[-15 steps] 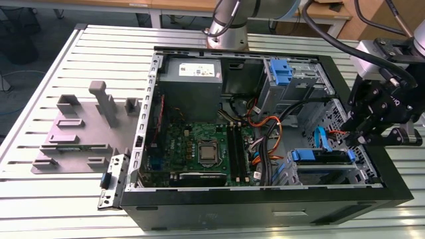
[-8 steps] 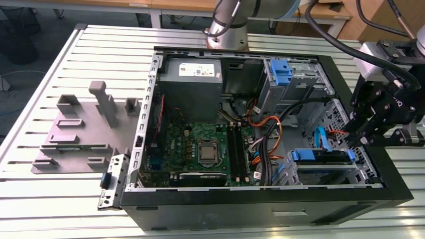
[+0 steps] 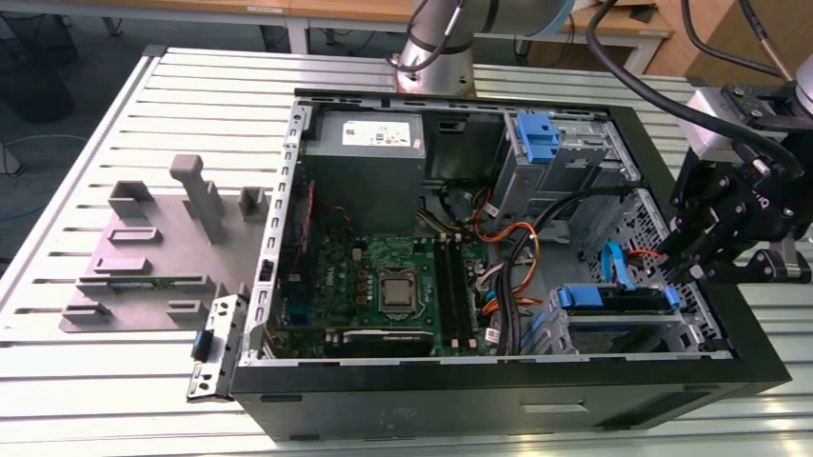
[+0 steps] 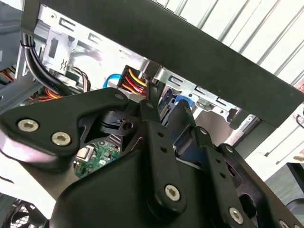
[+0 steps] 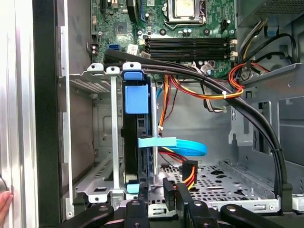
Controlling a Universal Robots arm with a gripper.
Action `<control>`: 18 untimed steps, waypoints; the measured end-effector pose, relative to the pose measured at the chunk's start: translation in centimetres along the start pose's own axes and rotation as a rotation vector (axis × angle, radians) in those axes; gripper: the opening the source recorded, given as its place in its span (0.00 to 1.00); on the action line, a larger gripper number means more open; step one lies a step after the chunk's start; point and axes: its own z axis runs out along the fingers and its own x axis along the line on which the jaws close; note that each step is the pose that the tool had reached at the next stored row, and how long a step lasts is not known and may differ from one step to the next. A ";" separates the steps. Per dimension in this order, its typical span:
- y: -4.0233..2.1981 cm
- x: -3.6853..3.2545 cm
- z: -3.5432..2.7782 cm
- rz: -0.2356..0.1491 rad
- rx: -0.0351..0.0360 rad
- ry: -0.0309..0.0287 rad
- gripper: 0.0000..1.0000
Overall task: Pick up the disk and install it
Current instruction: 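Insert the second disk wire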
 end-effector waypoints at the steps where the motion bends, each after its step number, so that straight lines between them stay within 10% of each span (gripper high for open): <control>1: 0.00 -0.01 0.04 0.000 0.0000 0.0005 0.37; 13: -0.01 -0.03 0.09 0.000 0.0001 0.0022 0.35; 18: -0.01 -0.03 0.09 0.000 0.0001 0.0025 0.16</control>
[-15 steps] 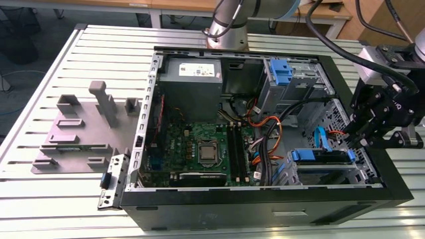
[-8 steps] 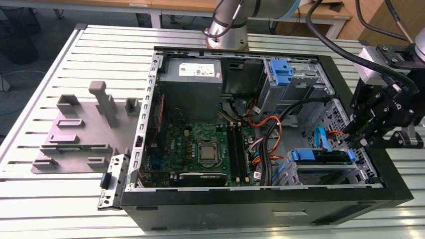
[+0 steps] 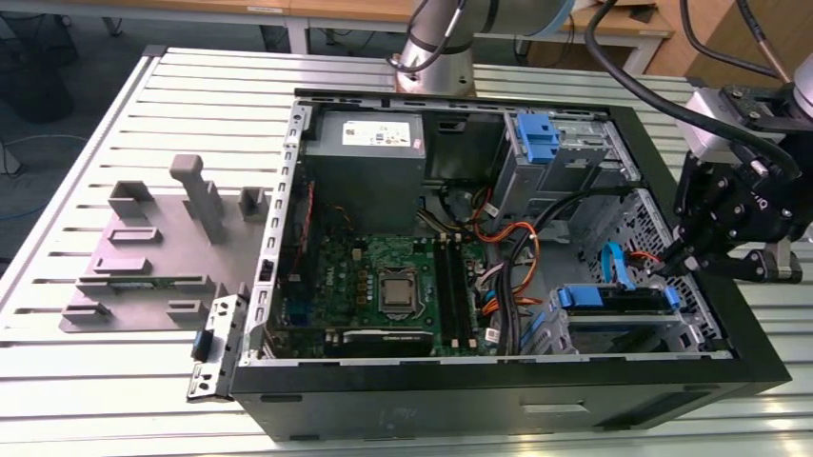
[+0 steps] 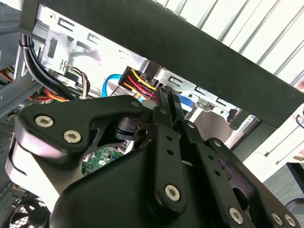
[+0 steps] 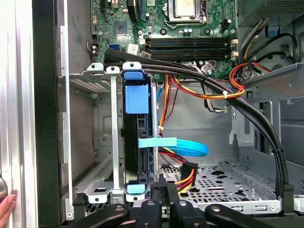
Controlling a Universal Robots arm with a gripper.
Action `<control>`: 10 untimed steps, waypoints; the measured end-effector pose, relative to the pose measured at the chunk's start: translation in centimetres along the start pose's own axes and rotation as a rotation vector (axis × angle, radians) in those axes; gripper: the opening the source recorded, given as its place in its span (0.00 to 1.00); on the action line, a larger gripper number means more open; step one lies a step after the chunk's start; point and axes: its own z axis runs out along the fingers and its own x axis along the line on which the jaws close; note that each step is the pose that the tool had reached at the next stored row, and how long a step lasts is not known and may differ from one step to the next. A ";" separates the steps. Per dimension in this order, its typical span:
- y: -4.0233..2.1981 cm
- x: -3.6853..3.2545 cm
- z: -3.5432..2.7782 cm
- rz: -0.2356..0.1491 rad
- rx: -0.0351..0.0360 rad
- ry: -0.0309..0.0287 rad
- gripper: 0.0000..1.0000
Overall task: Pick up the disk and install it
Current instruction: 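Insert the second disk wire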
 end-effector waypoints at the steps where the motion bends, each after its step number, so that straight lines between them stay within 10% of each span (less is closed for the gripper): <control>1: 0.00 0.00 0.00 0.000 0.0000 0.0001 0.16; 10: 0.00 -0.01 -0.12 0.000 0.0001 0.0007 0.16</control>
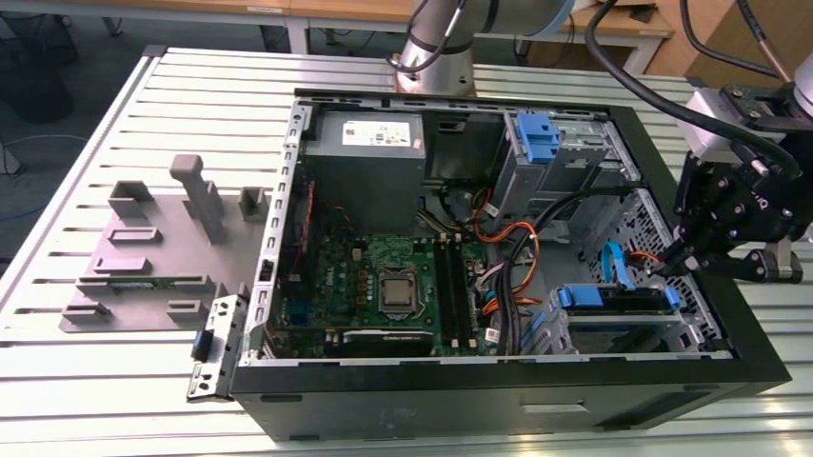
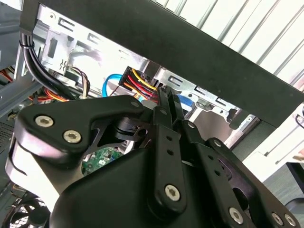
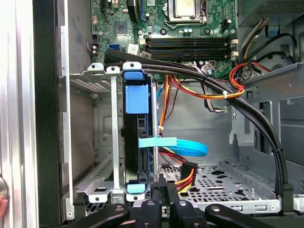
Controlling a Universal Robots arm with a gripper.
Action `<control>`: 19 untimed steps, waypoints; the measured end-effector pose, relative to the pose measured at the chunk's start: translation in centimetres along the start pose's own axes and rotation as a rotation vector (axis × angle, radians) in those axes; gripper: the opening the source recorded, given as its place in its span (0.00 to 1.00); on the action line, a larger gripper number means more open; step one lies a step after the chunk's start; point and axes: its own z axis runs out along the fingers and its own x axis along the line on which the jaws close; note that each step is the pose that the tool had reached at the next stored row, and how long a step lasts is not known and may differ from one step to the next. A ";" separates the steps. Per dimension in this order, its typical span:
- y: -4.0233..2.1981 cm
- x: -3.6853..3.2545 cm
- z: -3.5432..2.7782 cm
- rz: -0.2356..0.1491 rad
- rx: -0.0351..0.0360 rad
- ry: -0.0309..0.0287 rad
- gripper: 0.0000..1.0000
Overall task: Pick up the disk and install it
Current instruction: 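Insert the second disk wire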
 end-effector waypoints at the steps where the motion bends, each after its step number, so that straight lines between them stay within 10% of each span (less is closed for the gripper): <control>1: 0.00 0.00 -0.07 0.000 0.0000 -0.0001 0.16; 19: 0.77 0.27 -0.29 0.000 0.0111 -0.0008 0.16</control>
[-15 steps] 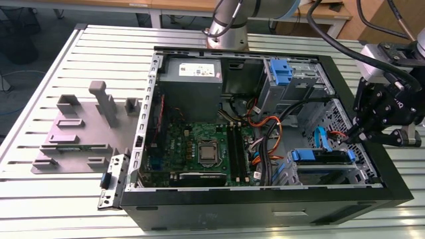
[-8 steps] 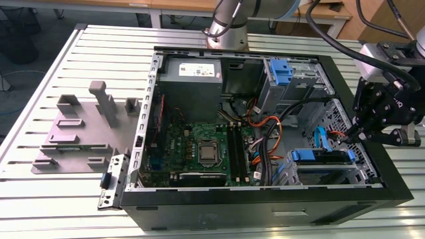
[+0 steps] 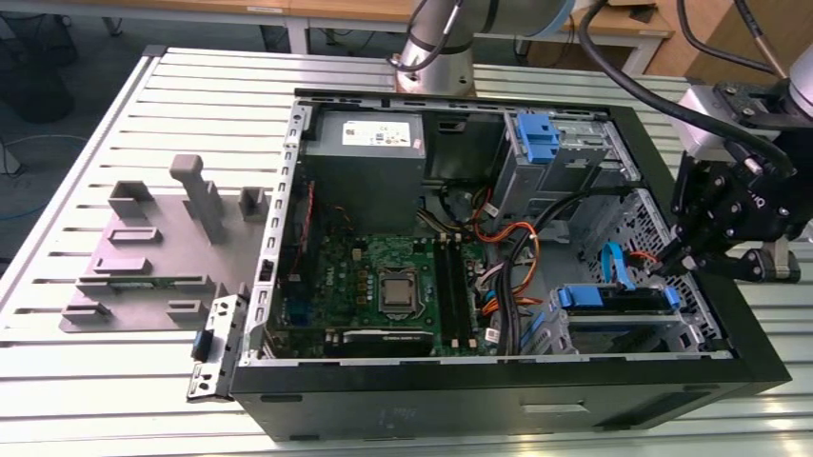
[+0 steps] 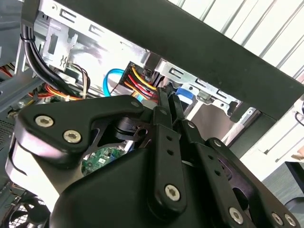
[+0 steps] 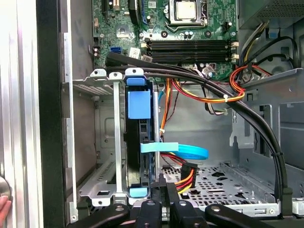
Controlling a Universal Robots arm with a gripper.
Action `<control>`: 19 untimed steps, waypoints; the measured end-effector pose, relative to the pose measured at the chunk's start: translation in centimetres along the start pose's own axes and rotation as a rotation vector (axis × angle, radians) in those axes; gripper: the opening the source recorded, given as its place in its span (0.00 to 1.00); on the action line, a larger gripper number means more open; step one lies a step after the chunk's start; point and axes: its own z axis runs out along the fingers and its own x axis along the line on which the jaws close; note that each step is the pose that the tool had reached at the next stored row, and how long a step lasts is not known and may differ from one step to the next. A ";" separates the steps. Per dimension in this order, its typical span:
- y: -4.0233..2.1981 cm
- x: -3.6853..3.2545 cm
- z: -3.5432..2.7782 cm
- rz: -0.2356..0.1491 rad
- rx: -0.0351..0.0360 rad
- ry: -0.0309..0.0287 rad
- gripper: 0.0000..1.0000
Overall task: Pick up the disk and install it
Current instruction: 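Insert the second disk wire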
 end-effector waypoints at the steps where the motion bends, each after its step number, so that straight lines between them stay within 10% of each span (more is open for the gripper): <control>1: 0.07 0.07 0.00 0.000 0.0006 0.0000 0.16; 19: 0.56 1.84 0.07 0.000 0.0028 -0.0002 0.16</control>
